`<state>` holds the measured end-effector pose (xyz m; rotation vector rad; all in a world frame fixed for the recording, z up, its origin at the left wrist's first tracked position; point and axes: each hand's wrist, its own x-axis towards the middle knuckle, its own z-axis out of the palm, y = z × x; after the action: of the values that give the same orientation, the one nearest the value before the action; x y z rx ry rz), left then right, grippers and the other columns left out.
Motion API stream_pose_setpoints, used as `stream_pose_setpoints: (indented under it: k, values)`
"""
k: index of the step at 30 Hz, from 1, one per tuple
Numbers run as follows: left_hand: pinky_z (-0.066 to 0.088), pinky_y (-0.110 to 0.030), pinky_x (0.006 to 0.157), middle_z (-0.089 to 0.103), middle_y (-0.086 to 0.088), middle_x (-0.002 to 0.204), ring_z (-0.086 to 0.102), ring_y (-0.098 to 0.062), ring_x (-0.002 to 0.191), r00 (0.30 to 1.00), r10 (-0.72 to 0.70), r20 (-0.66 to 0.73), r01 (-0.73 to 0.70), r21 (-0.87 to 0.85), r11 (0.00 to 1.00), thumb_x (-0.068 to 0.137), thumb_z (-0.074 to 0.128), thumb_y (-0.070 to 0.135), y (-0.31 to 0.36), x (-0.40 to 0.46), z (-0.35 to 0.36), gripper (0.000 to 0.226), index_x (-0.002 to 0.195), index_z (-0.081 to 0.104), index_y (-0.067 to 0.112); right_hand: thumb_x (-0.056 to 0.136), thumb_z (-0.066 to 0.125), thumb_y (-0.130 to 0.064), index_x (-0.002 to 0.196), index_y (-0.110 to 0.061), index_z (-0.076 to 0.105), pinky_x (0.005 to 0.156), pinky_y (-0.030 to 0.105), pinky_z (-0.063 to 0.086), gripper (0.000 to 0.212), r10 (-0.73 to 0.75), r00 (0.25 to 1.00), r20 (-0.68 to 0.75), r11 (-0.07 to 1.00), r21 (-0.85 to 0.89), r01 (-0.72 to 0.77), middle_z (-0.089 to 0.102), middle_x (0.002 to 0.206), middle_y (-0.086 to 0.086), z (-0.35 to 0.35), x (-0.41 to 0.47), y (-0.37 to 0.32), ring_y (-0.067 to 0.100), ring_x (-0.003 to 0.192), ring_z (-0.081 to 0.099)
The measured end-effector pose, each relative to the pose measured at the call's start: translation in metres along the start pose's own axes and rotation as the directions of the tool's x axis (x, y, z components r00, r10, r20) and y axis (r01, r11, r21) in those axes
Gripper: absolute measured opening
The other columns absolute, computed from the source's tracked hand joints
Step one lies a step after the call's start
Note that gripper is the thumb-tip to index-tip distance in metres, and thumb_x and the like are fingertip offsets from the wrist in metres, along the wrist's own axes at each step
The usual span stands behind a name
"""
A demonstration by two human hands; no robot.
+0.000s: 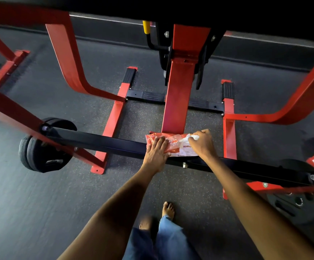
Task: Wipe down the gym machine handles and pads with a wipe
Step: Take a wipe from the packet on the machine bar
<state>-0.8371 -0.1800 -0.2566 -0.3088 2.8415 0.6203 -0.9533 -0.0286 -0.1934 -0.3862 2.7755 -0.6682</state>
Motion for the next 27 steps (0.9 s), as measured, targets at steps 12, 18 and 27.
stream_pose_setpoints:
  k: [12, 18, 27]
  values:
    - [0.007, -0.046, 0.120, 0.004, -0.009, 0.162, -0.001, -0.027, 0.150, 0.999, 0.020, -0.033, -0.020, -0.012, 1.000, 0.103, 0.036, 0.036, 0.011, -0.023, -0.029, 0.061, 0.154, 0.012, 0.012, 0.086, 0.058, 0.000, 0.110, 0.000, 0.059, 0.069, 0.028, 0.039, 0.024, 0.085, 0.983, -0.160, 0.996, 0.043, -0.079, 0.065, 0.105, 0.020, -0.027, -0.046, -0.016, 0.032, 0.096, 0.061]
    - [0.012, -0.039, 0.119, 0.016, -0.009, 0.160, 0.008, -0.024, 0.149, 0.986, 0.038, -0.163, -0.041, -0.021, 0.999, 0.102, 0.040, 0.037, 0.015, -0.059, -0.056, 0.060, 0.152, 0.021, 0.012, 0.091, 0.057, -0.022, 0.116, -0.013, 0.064, 0.092, 0.033, 0.041, 0.027, -0.056, 0.982, -0.178, 0.961, -0.278, 0.004, 0.049, 0.130, 0.010, -0.036, -0.083, -0.039, 0.026, 0.117, 0.049]
    - [0.049, -0.045, 0.088, 0.065, -0.015, 0.112, 0.060, -0.036, 0.109, 0.879, -0.073, -0.471, 0.021, -0.115, 0.993, 0.086, 0.034, 0.038, -0.001, -0.175, -0.089, 0.049, 0.108, 0.063, 0.005, 0.080, 0.063, -0.023, 0.102, -0.012, 0.069, 0.101, 0.046, 0.028, 0.025, -0.186, 0.951, -0.246, 0.962, -0.243, 0.125, 0.047, 0.131, 0.010, -0.031, -0.161, -0.094, 0.032, 0.124, 0.038]
